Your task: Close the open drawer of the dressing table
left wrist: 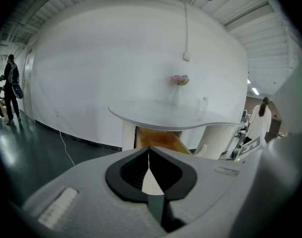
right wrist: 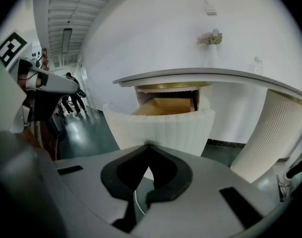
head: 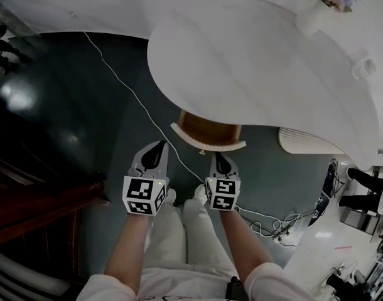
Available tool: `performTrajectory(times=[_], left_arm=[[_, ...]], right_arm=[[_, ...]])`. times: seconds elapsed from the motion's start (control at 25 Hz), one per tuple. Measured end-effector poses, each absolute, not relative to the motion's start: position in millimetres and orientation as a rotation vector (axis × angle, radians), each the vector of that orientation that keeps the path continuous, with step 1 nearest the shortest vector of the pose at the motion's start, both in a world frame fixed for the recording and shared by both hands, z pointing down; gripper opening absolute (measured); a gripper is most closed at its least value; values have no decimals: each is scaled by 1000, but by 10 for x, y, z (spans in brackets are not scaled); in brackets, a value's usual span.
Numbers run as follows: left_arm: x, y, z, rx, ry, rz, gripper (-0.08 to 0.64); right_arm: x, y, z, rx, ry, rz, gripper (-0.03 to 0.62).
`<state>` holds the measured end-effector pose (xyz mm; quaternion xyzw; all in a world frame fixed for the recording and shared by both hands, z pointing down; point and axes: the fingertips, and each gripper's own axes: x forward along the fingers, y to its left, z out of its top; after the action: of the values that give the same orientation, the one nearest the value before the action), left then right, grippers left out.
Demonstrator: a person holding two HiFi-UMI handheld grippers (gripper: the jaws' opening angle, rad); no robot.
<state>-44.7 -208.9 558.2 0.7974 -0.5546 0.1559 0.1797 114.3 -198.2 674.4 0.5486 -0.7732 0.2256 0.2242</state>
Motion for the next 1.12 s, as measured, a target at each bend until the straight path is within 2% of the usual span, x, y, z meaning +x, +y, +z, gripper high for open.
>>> performTrajectory(times=[1.12], left_arm=[[-566,-2706,5945,2533,-1387,347,18]], right_arm=[[1203,-2606,6675,1905,-2137,375,-6]])
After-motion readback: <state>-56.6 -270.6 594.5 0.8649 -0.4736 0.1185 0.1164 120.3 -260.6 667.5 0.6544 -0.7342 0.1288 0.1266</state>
